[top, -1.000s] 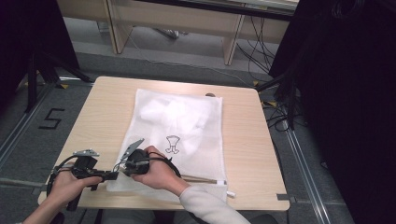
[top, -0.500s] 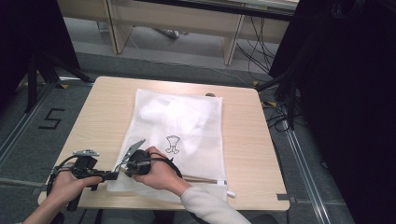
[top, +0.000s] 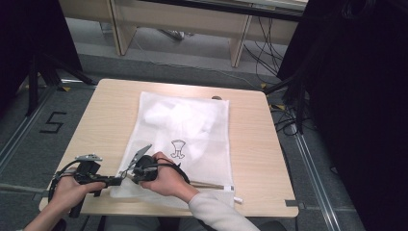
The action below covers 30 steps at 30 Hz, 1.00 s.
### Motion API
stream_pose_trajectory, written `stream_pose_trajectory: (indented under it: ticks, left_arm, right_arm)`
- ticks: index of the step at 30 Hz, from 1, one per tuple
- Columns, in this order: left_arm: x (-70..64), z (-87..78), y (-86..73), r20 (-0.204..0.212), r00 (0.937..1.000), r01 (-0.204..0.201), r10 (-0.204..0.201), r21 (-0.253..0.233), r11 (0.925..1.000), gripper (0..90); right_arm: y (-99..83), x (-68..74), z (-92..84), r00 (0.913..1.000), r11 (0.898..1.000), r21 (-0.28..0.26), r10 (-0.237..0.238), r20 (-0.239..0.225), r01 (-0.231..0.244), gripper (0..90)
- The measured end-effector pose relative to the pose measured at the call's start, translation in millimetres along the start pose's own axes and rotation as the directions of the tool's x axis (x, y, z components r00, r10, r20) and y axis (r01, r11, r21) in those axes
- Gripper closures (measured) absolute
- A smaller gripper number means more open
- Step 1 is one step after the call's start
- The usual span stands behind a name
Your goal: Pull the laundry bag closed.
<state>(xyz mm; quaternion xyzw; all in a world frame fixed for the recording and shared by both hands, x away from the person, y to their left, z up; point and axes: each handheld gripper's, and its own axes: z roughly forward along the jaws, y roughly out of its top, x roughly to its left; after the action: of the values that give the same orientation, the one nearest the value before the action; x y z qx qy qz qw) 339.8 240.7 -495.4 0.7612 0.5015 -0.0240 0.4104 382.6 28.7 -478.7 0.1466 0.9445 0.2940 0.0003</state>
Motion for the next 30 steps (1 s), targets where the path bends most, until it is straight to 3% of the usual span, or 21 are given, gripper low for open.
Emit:
stream_pose_trajectory:
  ticks: [4,8,10,12,15,25,27,28,30]
  left_arm:
    - [-0.4,0.1,0.0,-0.004,1.0,-0.002,0.002,0.001,1.0,86.5]
    - [0.1,-0.8,0.8,-0.008,0.9998,-0.015,0.016,0.025,0.9996,86.5]
    - [-0.7,0.4,0.0,-0.014,0.9998,-0.014,0.014,0.006,0.9999,86.4]
    - [-0.6,-0.1,0.1,-0.02,0.9997,-0.013,0.013,0.008,0.9999,86.5]
    - [-0.2,-1.0,0.7,-0.017,0.9997,-0.016,0.016,0.022,0.9996,86.5]
    - [-0.4,1.4,-0.3,-0.029,0.9994,-0.017,0.017,0.008,0.9998,86.3]
    - [-0.3,0.0,0.7,-0.03,0.9991,-0.028,0.029,0.032,0.9991,86.4]
    - [-0.8,1.5,-0.2,-0.033,0.9991,-0.026,0.026,0.008,0.9996,86.4]
    - [-0.7,1.4,-0.1,-0.033,0.9991,-0.027,0.027,0.011,0.9996,86.3]
  right_arm:
    - [-1.7,-1.6,0.7,0.9998,1.0,-0.001,-0.021,0.004,0.021,82.6]
    - [-3.1,-1.9,1.0,0.9998,1.0,0.003,-0.017,0.004,0.017,82.6]
    - [-3.9,-0.7,0.0,0.9999,1.0,0.009,0.014,-0.002,-0.014,82.6]
    - [-4.2,-2.2,0.4,0.9999,1.0,0.011,-0.016,0.003,0.016,82.6]
    - [-5.3,-1.6,-0.6,1.0,1.0,0.017,0.005,0.004,-0.005,82.6]
    - [-10.1,-3.1,-0.8,1.0,0.999,0.032,-0.007,0.002,0.007,82.6]
    - [-11.2,-3.6,-1.1,1.0,0.999,0.032,-0.003,-0.002,0.003,82.6]
    - [-11.2,-3.6,-1.1,1.0,0.999,0.032,-0.003,-0.002,0.003,82.6]
    - [-11.4,-3.1,-1.8,1.0,0.999,0.033,0.004,0.005,-0.004,82.6]
